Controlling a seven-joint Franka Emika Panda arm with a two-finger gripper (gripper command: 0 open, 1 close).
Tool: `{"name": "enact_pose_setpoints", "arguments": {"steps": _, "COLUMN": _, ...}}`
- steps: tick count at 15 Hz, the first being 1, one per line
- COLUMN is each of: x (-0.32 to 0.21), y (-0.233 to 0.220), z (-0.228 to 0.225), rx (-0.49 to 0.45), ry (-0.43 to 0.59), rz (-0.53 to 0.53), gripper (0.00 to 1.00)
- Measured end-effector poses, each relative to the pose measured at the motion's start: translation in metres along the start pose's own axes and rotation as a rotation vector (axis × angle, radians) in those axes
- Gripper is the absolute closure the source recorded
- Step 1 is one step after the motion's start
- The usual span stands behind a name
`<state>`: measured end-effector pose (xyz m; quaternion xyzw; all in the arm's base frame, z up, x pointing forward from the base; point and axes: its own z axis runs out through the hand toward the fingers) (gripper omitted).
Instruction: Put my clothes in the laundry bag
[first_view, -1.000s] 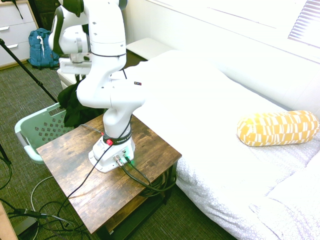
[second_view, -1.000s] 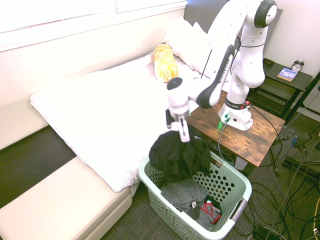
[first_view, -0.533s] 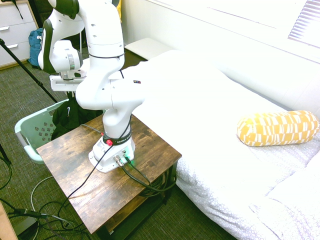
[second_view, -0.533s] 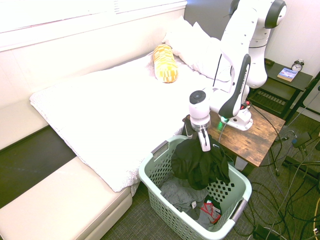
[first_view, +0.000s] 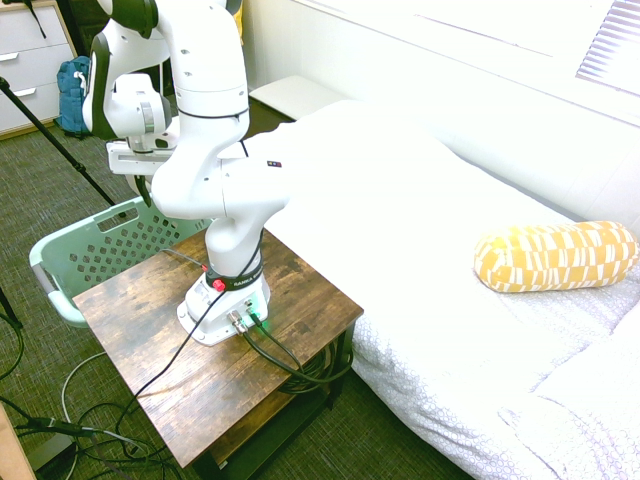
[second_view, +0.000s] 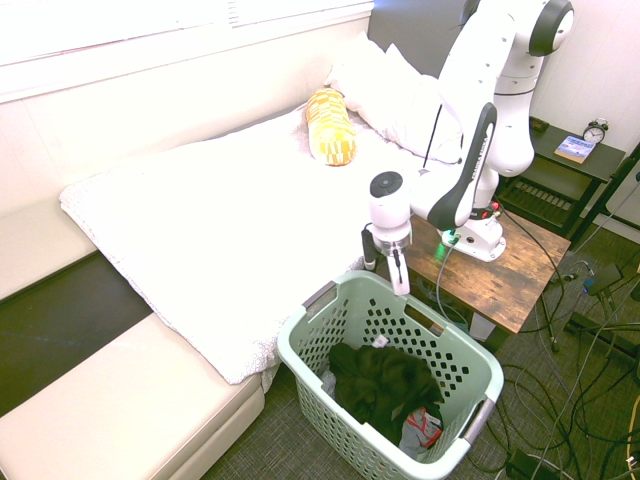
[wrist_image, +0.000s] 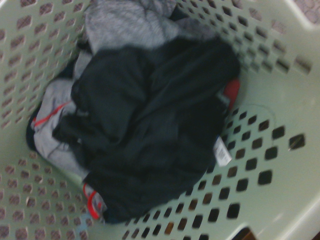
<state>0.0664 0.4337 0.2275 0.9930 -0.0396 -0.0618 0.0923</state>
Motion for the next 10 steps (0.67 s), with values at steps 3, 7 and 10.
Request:
{"name": "enact_pose_setpoints", "arguments": {"steps": 3, "x": 0.102, "y": 0.002, "z": -0.044, "rx": 0.024, "ry": 0.038, "rz": 0.113, "gripper": 0.0}}
{"name": "enact_pose_setpoints", "arguments": {"steps": 7, "x": 0.257, "y": 0.08, "z": -0.104, "rx": 0.065, "ry": 0.071, "rz": 0.297, "gripper": 0.0}}
{"name": "enact_pose_setpoints", "arguments": {"steps": 10, "x": 0.331, "y": 0.174, "z": -0.134, "rx": 0.097, "ry": 0.079, "rz": 0.402, "gripper": 0.0}}
